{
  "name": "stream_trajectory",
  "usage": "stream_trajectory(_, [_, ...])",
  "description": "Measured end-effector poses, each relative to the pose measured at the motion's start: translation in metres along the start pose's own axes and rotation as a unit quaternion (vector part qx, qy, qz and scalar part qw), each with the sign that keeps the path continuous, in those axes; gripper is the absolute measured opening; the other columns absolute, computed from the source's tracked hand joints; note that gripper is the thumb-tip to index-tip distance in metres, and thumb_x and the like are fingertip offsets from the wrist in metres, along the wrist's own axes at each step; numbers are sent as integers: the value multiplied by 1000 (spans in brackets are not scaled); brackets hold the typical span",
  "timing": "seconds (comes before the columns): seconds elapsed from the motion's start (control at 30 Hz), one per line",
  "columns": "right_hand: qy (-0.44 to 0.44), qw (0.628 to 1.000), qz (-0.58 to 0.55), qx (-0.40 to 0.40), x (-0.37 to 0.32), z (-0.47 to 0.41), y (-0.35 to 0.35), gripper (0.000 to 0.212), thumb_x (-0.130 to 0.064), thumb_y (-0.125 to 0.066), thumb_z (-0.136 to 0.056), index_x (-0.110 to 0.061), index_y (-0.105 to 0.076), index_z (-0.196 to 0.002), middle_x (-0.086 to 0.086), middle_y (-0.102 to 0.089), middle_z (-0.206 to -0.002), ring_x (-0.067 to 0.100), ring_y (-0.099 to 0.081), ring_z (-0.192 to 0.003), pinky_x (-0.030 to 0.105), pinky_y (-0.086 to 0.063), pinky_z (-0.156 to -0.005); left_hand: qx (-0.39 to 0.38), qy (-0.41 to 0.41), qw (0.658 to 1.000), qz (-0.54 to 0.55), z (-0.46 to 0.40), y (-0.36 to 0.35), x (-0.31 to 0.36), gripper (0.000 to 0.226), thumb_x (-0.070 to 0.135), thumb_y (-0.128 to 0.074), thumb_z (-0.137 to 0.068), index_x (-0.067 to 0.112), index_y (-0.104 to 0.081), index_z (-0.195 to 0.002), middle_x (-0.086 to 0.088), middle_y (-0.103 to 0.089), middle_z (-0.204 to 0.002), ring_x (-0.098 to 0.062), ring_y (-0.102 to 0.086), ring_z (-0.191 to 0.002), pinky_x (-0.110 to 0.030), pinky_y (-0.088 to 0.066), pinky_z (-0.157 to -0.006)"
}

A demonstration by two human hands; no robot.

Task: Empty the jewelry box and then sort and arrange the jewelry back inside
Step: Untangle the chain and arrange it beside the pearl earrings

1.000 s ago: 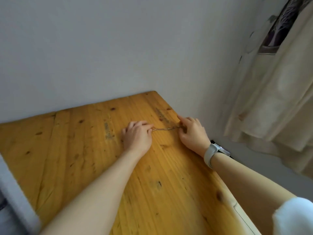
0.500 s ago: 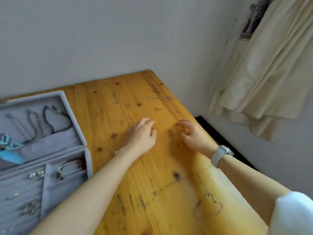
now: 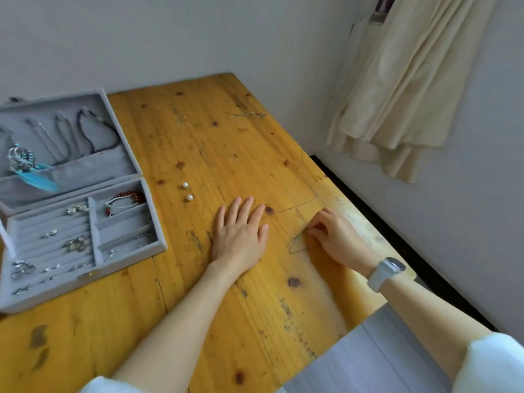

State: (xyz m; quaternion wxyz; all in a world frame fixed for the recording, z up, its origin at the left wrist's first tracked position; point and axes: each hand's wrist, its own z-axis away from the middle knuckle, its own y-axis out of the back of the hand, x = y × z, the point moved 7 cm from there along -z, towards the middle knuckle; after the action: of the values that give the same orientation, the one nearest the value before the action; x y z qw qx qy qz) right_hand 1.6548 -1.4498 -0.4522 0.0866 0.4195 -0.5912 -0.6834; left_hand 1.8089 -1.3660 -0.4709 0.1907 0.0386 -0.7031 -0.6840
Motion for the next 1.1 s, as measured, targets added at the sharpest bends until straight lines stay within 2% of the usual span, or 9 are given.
stream_trajectory(0.13, [58,991,118,-16,-11,-19,-5,17,-19,-38,-97,-11,-51,-103,4,-49,-105,19,-44,-93,30,-45,-73,11,-6,1000,4,1,4,0,50,44,-27,-96,31,-20,-144,6,-12,-155,-15,-3,-142,-40,-3,-115])
stream_trajectory(0.23, [63,995,73,-28,-25,-51,2,14,-14,-37,-96,-12,-50,-100,2,-49,-101,18,-47,-86,26,-42,-65,30,-7,999,25,-21,22,-7,40,40,-39,-93,31,-44,-131,8,-38,-140,-14,-28,-129,-37,-21,-103])
stream_trajectory(0.33, [52,998,1,-30,-38,-101,4,14,-8,-38,-95,-9,-52,-95,1,-52,-98,20,-52,-86,31,-47,-74,43,1,999,-1,-60,39,-23,35,35,-40,-93,26,-51,-125,7,-47,-129,-15,-37,-120,-36,-26,-95])
stream_trajectory(0.43, [15,998,-61,-6,-39,-157,0,14,-11,-42,-95,-11,-56,-95,-1,-54,-97,17,-53,-88,26,-45,-76,44,18,999,-8,-103,48,-44,39,34,-39,-94,23,-46,-131,5,-42,-136,-16,-33,-126,-40,-24,-99])
stream_trajectory(0.67, [-37,989,-93,112,-22,-267,-4,15,-11,-48,-92,-9,-62,-96,4,-63,-94,19,-56,-87,30,-47,-77,-7,42,999,-14,-180,30,-76,53,40,-23,-98,22,-11,-147,1,-2,-156,-23,3,-142,-49,0,-114])
stream_trajectory(0.73, [-54,984,-86,148,-11,-286,-4,16,-10,-48,-90,-9,-64,-91,7,-65,-96,23,-58,-89,34,-48,-78,7,52,998,-32,-182,23,-73,53,40,-18,-97,23,-6,-147,0,3,-156,-25,6,-142,-51,4,-113])
stream_trajectory(0.9, [-91,976,-86,180,6,-304,0,24,-4,-43,-90,-3,-67,-93,15,-61,-104,30,-55,-97,26,-37,-76,30,58,997,-50,-182,22,-73,55,41,-16,-97,24,-3,-147,0,3,-156,-25,6,-142,-50,4,-113])
stream_trajectory(1.0, [-52,980,-49,184,-5,-286,3,28,-6,-40,-93,-2,-62,-109,15,-55,-114,30,-51,-105,28,-38,-81,20,57,997,-53,-182,23,-73,55,43,-16,-97,24,-4,-147,1,3,-156,-24,5,-142,-49,4,-112])
stream_trajectory(1.1, [70,982,46,171,-29,-243,-5,33,-16,-39,-95,-10,-56,-122,11,-53,-127,27,-48,-118,36,-40,-96,13,53,997,-55,-181,24,-75,55,45,-16,-97,26,-5,-147,3,2,-156,-22,4,-142,-47,3,-113])
